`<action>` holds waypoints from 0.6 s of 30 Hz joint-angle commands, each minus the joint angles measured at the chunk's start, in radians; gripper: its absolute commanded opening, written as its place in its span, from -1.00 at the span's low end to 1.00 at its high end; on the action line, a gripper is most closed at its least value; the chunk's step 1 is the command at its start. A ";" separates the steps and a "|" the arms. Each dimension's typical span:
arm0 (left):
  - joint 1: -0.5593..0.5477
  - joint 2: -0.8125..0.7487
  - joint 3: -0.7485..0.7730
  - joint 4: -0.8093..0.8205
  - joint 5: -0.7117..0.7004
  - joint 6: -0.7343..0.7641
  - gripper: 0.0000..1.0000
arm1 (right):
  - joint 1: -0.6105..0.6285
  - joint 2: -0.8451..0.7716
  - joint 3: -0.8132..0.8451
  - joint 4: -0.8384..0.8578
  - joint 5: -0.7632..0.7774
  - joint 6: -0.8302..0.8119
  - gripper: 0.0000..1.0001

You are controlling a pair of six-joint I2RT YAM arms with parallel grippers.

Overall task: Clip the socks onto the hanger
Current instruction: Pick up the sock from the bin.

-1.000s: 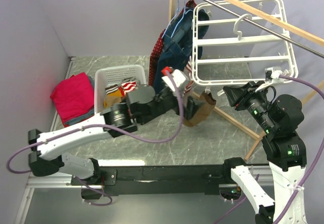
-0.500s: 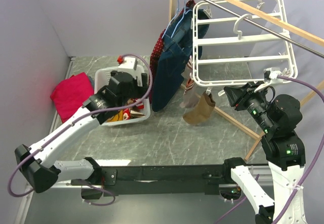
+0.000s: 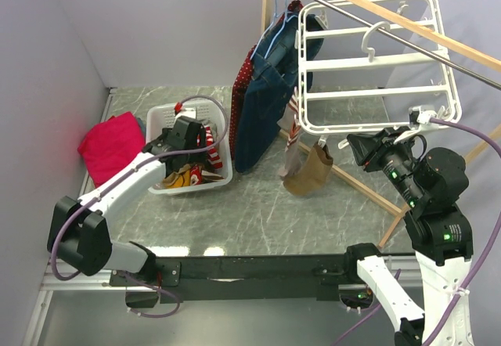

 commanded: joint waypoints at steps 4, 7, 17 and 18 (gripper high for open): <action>0.003 -0.065 -0.068 0.017 0.060 0.029 0.36 | 0.006 -0.008 -0.018 0.019 -0.006 -0.003 -1.00; 0.003 -0.069 -0.112 0.046 0.071 0.012 0.27 | 0.005 -0.008 -0.015 0.016 -0.004 -0.008 -1.00; 0.008 0.053 -0.091 0.135 0.029 0.084 0.01 | 0.005 -0.011 -0.021 0.018 -0.009 -0.008 -1.00; 0.008 0.060 -0.089 0.143 0.026 0.089 -0.03 | 0.006 -0.009 -0.021 0.019 -0.010 -0.008 -1.00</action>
